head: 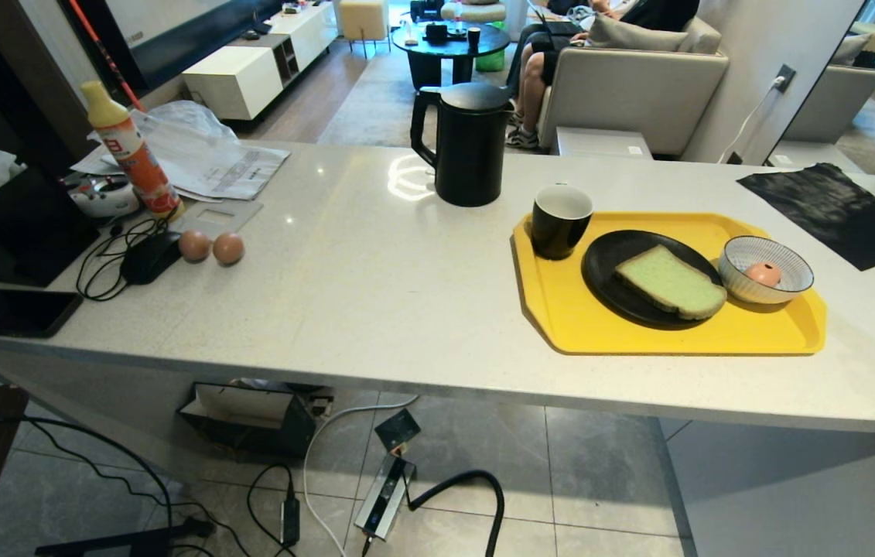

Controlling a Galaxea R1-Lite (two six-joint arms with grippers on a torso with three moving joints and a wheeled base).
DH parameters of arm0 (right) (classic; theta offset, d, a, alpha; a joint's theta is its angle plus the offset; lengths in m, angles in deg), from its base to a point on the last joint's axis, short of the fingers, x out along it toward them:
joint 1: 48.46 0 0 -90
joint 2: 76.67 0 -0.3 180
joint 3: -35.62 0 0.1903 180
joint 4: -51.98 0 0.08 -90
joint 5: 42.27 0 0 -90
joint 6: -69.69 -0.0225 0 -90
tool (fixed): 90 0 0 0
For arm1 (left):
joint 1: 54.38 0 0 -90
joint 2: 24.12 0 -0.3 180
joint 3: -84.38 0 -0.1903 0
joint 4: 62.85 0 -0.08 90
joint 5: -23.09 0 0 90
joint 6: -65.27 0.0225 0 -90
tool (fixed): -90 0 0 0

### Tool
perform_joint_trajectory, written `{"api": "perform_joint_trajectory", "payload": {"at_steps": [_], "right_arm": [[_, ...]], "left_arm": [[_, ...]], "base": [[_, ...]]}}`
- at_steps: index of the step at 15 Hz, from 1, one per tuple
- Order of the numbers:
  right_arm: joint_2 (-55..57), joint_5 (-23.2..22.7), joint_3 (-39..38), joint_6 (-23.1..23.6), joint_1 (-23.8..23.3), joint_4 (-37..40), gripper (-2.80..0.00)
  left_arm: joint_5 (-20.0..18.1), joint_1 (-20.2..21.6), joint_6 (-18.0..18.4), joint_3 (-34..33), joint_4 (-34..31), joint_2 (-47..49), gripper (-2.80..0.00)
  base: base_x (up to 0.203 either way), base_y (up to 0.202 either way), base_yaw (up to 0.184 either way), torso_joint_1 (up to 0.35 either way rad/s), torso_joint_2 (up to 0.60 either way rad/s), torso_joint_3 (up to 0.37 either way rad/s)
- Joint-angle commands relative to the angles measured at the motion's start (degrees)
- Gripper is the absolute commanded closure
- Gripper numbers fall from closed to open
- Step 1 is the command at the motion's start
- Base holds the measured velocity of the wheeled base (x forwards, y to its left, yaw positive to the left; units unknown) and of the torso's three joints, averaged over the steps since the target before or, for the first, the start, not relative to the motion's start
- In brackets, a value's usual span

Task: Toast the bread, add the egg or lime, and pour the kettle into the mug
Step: Pick up the kettle

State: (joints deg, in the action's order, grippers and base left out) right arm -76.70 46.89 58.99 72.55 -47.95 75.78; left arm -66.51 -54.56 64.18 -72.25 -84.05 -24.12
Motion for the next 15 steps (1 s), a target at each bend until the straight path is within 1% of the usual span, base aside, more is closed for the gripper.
{"api": "perform_joint_trajectory", "payload": {"at_steps": [1, 5, 15], "right_arm": [[0.02, -0.01, -0.06, 0.04, 0.02, 0.00, 0.00], [0.02, 0.00, -0.09, 0.04, 0.02, 0.00, 0.00], [0.02, 0.05, -0.09, 0.04, 0.02, 0.00, 0.00]], "left_arm": [[-0.05, 0.01, -0.05, -0.79, 0.03, 0.00, 0.00], [0.03, 0.01, 0.04, -0.87, 0.03, 0.00, 0.00], [0.04, 0.01, -0.05, -0.88, 0.38, 0.00, 0.00]], "base": [[0.000, 0.000, 0.000, 0.000, 0.00, 0.000], [0.017, 0.000, 0.000, -0.002, 0.00, 0.001], [0.191, 0.000, -0.001, 0.005, 0.00, 0.002]]}}
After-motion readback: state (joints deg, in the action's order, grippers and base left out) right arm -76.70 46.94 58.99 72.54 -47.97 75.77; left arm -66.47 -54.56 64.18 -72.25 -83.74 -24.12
